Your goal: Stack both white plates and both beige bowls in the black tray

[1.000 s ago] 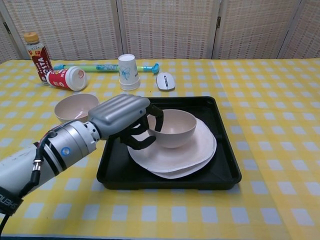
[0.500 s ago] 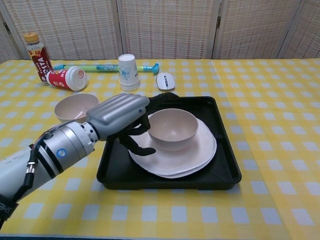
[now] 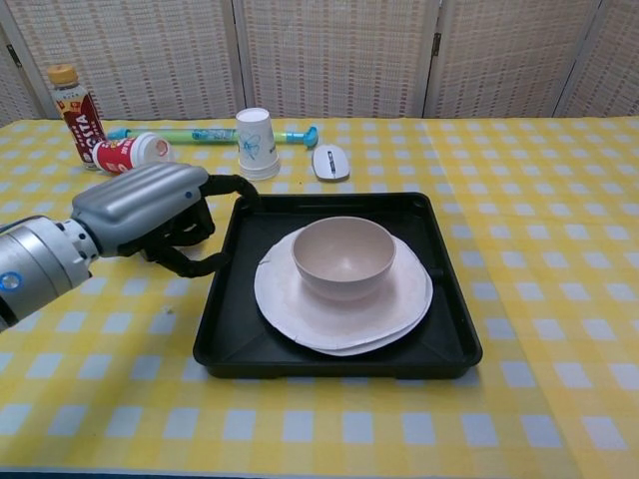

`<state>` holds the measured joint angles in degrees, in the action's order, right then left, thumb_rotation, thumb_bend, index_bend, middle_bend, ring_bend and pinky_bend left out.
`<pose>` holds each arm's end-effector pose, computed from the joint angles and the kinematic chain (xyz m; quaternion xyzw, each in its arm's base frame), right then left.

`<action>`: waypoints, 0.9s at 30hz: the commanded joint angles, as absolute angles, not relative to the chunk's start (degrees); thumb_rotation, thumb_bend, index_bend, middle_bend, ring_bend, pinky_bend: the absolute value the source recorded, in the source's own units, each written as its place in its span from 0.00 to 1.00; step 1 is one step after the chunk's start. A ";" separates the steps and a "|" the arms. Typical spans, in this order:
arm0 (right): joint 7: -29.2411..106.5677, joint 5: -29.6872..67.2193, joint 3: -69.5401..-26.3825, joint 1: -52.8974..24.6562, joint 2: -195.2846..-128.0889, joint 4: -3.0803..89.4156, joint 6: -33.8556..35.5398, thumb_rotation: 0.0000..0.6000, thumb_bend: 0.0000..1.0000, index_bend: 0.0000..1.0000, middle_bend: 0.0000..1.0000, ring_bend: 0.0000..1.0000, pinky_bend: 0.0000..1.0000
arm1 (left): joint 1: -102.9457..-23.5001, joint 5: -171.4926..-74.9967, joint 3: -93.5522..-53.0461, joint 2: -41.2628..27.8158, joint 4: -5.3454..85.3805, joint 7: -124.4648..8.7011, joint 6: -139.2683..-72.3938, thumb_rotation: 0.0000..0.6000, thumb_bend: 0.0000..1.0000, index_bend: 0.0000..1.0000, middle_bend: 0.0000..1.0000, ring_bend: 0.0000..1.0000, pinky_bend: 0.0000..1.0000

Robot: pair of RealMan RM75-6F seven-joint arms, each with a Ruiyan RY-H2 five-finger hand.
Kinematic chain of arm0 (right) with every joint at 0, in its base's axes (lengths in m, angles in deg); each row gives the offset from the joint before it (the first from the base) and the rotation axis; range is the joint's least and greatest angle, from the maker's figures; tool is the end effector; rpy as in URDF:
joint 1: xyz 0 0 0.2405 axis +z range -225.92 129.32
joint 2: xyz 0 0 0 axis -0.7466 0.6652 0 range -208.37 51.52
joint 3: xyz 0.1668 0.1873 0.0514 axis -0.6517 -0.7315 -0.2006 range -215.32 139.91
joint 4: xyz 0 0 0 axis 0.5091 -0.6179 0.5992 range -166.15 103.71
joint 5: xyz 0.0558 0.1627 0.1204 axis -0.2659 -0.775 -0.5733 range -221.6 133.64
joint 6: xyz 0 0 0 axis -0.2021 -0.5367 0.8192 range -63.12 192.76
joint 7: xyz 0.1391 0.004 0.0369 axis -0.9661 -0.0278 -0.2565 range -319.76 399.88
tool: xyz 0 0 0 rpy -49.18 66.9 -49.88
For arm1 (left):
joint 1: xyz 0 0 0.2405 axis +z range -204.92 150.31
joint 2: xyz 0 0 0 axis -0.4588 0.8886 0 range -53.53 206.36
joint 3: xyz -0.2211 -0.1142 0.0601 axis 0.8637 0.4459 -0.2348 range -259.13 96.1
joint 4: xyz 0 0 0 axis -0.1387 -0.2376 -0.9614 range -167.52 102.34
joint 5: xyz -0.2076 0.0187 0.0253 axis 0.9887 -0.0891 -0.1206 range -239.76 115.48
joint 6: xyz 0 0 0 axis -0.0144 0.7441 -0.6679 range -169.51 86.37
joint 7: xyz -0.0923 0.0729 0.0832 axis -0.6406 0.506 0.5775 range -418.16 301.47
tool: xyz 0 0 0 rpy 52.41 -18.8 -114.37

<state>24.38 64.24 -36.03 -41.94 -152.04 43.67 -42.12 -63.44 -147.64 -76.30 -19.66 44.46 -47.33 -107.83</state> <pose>-0.2820 -0.1579 0.1433 0.6277 -0.2695 0.5848 0.4374 -0.1499 0.3006 -0.0385 -0.7498 -0.3021 -0.4530 0.3758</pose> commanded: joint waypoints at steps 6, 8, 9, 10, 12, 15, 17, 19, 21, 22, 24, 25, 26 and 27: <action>25.47 64.60 -35.88 -41.61 -152.73 43.61 -41.20 1.00 0.12 0.10 0.00 0.00 0.00 | -62.15 -142.28 -75.35 -17.59 39.65 -46.63 -105.04 1.00 0.45 0.40 1.00 1.00 1.00; 25.66 64.46 -35.94 -41.50 -152.85 43.57 -40.86 1.00 0.12 0.10 0.00 0.00 0.00 | -62.13 -141.63 -75.24 -17.53 38.76 -46.81 -104.47 1.00 0.45 0.41 1.00 1.00 1.00; 25.68 64.41 -35.92 -41.45 -152.89 43.56 -40.69 1.00 0.12 0.10 0.00 0.00 0.00 | -62.14 -141.47 -75.19 -17.54 38.31 -46.78 -104.35 1.00 0.45 0.41 1.00 1.00 1.00; 25.71 64.38 -35.92 -41.40 -152.91 43.55 -40.56 1.00 0.12 0.10 0.00 0.00 0.00 | -62.16 -141.44 -75.14 -17.62 37.77 -46.68 -104.39 1.00 0.45 0.41 1.00 1.00 1.00; 25.75 64.33 -35.89 -41.32 -152.94 43.54 -40.30 1.00 0.12 0.10 0.00 0.00 0.00 | -62.16 -141.31 -75.00 -17.96 36.45 -46.71 -104.51 1.00 0.45 0.42 1.00 1.00 1.00; 25.78 64.31 -35.93 -41.32 -152.94 43.52 -40.37 1.00 0.12 0.10 0.00 0.00 0.00 | -62.18 -140.87 -74.84 -18.35 35.11 -47.53 -104.10 1.00 0.45 0.43 1.00 1.00 1.00; 25.83 64.20 -36.04 -41.33 -152.98 43.50 -40.43 1.00 0.12 0.10 0.00 0.00 0.00 | -62.27 -140.74 -74.88 -18.66 34.09 -47.79 -103.73 1.00 0.45 0.44 1.00 1.00 1.00; 25.83 64.05 -36.14 -41.34 -153.00 43.48 -40.46 1.00 0.12 0.10 0.00 0.00 0.00 | -62.32 -140.60 -74.98 -18.95 33.33 -48.44 -103.23 1.00 0.45 0.45 1.00 1.00 1.00; 25.89 63.93 -36.21 -41.33 -153.06 43.43 -40.43 1.00 0.12 0.10 0.00 0.00 0.00 | -62.41 -140.58 -75.09 -19.22 32.57 -49.03 -102.82 1.00 0.45 0.46 1.00 1.00 1.00; 25.92 63.88 -36.25 -41.30 -153.10 43.42 -40.37 1.00 0.12 0.10 0.00 0.00 0.00 | -62.51 -140.51 -75.11 -19.45 31.95 -49.40 -102.47 1.00 0.45 0.47 1.00 1.00 1.00; 25.95 63.78 -36.27 -41.27 -153.12 43.42 -40.24 1.00 0.12 0.10 0.00 0.00 0.00 | -62.66 -140.41 -75.12 -19.69 31.27 -49.93 -101.98 1.00 0.45 0.49 1.00 1.00 1.00; 25.99 63.70 -36.31 -41.24 -153.15 43.39 -40.15 1.00 0.12 0.10 0.00 0.00 0.00 | -62.76 -140.48 -75.08 -19.91 30.80 -50.38 -101.90 1.00 0.45 0.50 1.00 1.00 1.00; 26.00 63.64 -36.32 -41.21 -153.17 43.37 -40.06 1.00 0.12 0.10 0.00 0.00 0.00 | -62.81 -140.61 -75.04 -20.08 30.42 -50.73 -101.99 1.00 0.45 0.52 1.00 1.00 1.00; 25.99 63.58 -36.33 -41.18 -153.19 43.35 -39.97 1.00 0.12 0.10 0.00 0.00 0.00 | -62.84 -140.81 -74.98 -20.33 29.98 -51.11 -102.28 1.00 0.46 0.54 1.00 1.00 1.00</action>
<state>25.99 63.60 -36.32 -41.20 -153.18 43.36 -39.99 -62.74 -140.65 -75.04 -20.07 30.34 -50.76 -102.12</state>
